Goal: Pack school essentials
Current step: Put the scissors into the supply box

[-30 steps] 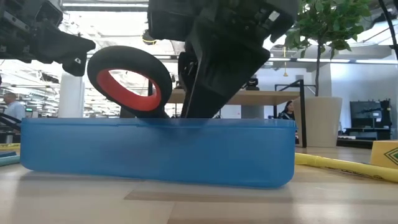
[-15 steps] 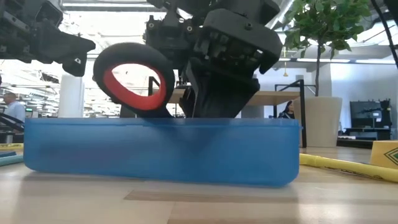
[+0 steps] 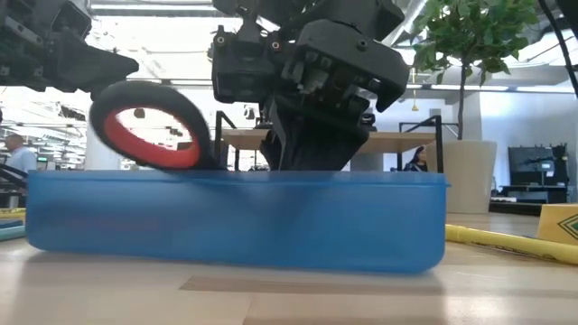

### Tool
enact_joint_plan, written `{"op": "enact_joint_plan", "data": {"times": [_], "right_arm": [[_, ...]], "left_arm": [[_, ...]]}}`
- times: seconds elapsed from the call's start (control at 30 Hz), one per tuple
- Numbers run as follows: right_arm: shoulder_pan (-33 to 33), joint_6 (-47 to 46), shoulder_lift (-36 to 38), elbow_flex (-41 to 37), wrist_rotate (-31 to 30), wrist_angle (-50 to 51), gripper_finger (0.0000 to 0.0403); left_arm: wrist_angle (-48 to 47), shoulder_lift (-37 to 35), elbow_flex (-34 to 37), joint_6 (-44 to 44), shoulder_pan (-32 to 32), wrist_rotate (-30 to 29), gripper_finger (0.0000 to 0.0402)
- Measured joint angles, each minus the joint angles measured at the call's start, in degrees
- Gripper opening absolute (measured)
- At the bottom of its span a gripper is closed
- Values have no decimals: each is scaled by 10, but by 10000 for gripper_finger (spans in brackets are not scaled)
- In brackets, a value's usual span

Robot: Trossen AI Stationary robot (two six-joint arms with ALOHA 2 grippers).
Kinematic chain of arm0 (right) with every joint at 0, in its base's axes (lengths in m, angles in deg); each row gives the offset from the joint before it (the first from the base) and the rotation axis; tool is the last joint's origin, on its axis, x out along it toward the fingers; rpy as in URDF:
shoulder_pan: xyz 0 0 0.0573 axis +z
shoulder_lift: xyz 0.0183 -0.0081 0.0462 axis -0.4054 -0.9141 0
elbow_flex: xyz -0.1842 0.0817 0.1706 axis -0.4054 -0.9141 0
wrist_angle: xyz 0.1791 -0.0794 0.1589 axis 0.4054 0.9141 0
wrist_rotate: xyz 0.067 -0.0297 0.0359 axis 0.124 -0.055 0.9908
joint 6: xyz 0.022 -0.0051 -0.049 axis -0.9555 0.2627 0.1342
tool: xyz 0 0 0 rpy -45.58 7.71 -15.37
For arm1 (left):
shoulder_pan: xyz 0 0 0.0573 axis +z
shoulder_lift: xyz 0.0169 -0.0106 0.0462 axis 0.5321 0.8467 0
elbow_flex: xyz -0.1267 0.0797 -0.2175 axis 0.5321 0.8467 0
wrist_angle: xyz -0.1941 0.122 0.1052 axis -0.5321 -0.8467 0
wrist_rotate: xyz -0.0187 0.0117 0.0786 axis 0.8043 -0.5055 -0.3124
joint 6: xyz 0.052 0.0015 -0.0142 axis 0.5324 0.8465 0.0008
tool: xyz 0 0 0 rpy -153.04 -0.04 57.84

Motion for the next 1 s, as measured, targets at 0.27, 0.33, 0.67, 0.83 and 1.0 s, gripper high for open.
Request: {"op": "enact_joint_plan", "data": {"times": [0.27, 0.33, 0.67, 0.83, 1.0], "right_arm": [[-9, -7, 0, 1, 5, 18, 147], [-12, -9, -2, 13, 5, 38, 132], [-21, -16, -3, 80, 3, 130, 66], [-22, -27, -3, 85, 2, 134, 42], [-22, -35, -2, 85, 2, 161, 17]], "left_arm": [[0, 0, 0, 0, 0, 0, 0], [0, 0, 0, 0, 0, 0, 0], [0, 0, 0, 0, 0, 0, 0], [0, 0, 0, 0, 0, 0, 0], [0, 0, 0, 0, 0, 0, 0]]}}
